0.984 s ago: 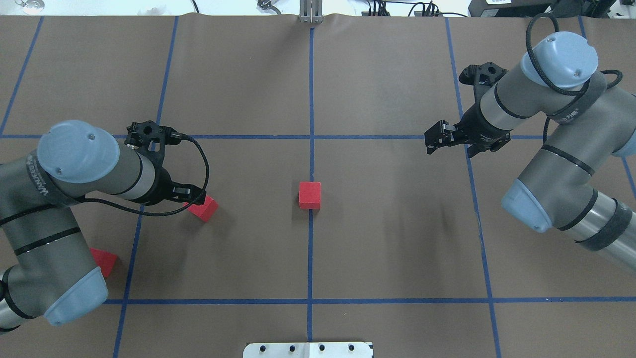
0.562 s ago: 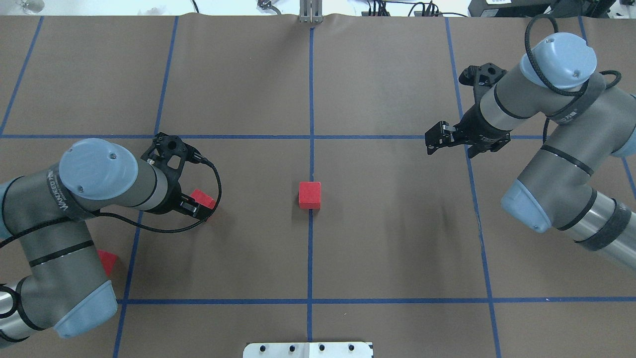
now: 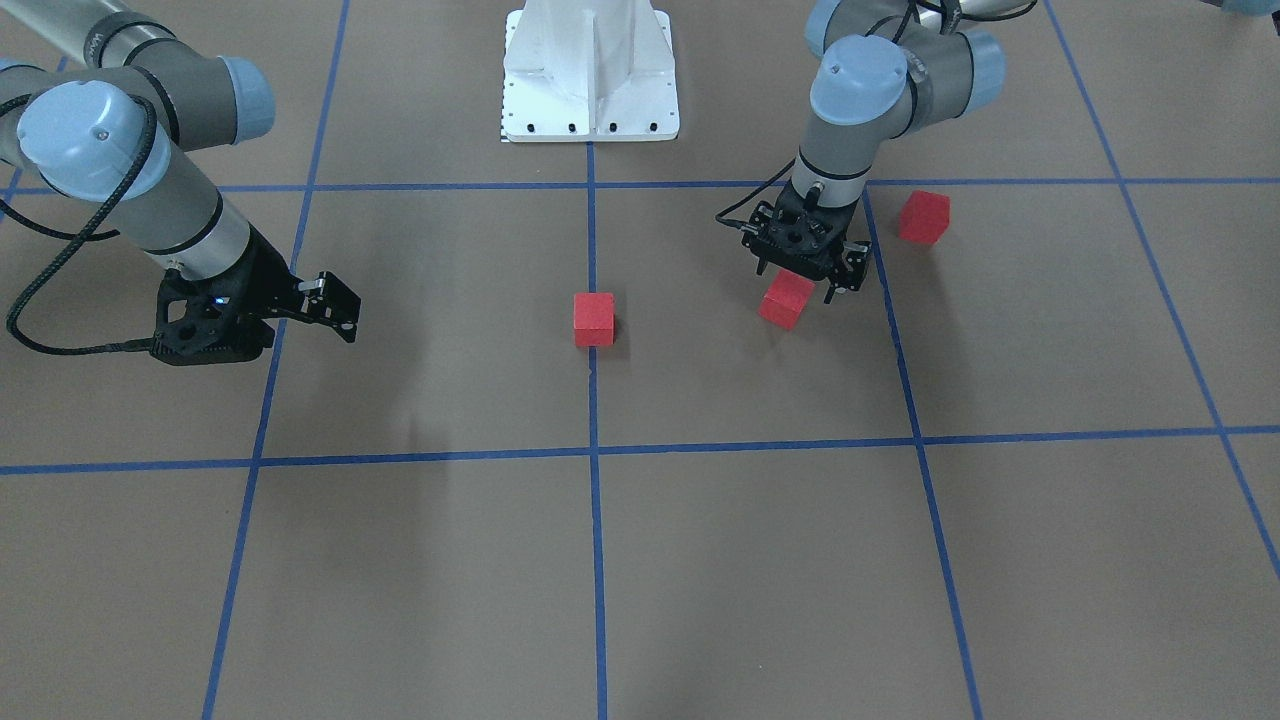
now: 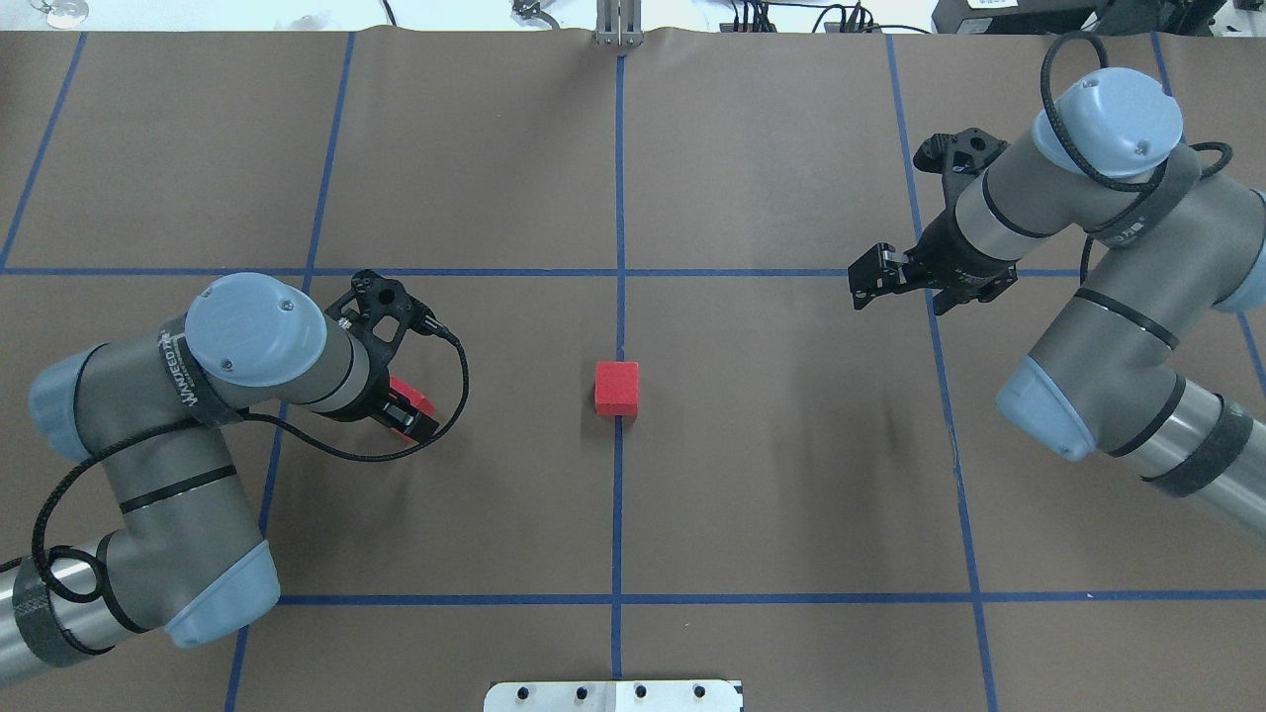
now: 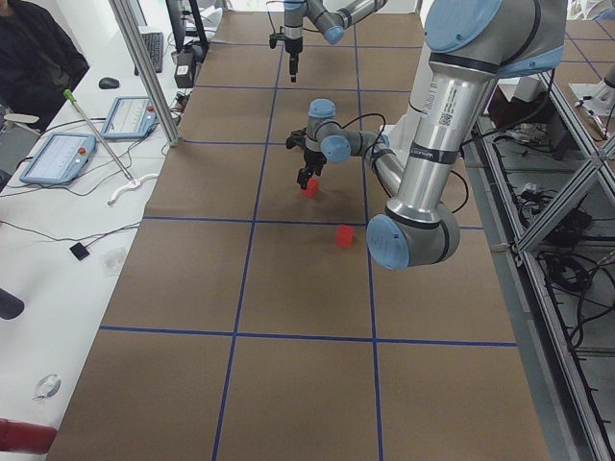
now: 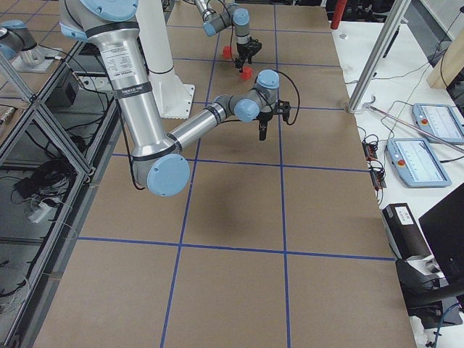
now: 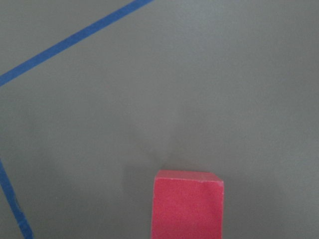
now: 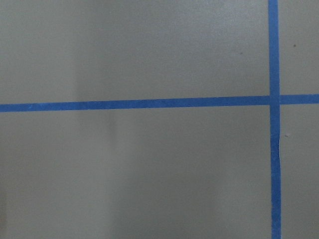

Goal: Form red blocks into L shape at center
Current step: 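Grasp the middle red cube with the left gripper, then carry the red cube with the left gripper beside the center cube, farther from the robot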

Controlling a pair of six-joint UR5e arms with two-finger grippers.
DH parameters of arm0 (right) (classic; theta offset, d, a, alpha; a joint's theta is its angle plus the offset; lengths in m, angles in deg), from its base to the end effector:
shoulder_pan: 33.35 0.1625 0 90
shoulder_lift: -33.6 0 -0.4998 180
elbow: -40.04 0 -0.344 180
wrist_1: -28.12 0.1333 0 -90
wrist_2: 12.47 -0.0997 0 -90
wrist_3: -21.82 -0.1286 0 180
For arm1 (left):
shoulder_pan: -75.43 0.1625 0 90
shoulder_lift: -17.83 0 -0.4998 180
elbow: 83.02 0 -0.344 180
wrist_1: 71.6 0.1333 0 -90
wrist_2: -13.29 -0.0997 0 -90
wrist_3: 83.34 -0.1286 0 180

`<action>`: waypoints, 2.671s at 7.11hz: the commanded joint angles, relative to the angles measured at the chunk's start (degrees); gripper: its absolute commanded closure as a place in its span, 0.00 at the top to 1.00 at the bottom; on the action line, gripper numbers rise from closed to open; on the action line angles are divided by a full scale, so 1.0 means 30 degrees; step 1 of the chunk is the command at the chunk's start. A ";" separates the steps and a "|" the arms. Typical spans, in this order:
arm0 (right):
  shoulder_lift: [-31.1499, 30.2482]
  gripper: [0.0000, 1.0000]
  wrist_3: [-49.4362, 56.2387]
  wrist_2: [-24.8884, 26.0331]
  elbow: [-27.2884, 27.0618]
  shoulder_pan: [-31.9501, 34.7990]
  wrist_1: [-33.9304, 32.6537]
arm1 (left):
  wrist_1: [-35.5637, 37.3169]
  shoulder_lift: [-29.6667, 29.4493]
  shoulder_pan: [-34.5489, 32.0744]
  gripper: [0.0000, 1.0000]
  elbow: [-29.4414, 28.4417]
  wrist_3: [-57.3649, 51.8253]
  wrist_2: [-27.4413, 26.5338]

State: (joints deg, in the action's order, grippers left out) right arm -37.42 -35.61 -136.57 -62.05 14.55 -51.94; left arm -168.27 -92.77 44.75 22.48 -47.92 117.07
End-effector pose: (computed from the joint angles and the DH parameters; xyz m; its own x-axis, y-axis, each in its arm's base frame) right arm -0.3584 -0.4879 0.4725 0.6243 0.0260 0.7807 -0.0376 0.9993 -0.0033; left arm 0.4738 -0.4005 0.4516 0.6564 0.5309 -0.5361 -0.3079 0.8372 0.4520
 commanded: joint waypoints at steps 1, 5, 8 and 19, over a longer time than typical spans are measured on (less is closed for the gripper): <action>0.0000 0.99 0.0014 0.0000 0.0044 0.0001 -0.0001 | -0.0033 -0.0545 0.0002 1.00 -0.0655 -0.0029 -0.0025; 0.0000 0.99 0.0014 0.0000 0.0161 -0.0028 0.0029 | -0.0093 -0.0488 0.0031 0.50 -0.1066 -0.0029 0.0033; 0.0000 0.99 0.0072 0.0000 0.0190 0.0030 0.0029 | 0.1332 -0.0836 -0.1217 0.00 -0.0599 0.0233 0.2921; -0.0996 0.99 0.3031 -0.0234 0.0190 0.1905 -0.0059 | 0.1080 -1.3436 -0.1436 0.00 -1.3224 0.9899 0.4870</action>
State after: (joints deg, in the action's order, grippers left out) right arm -40.39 -26.54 -137.30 -61.48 20.28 -52.12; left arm -164.87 -132.64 39.19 -16.95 -20.30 132.35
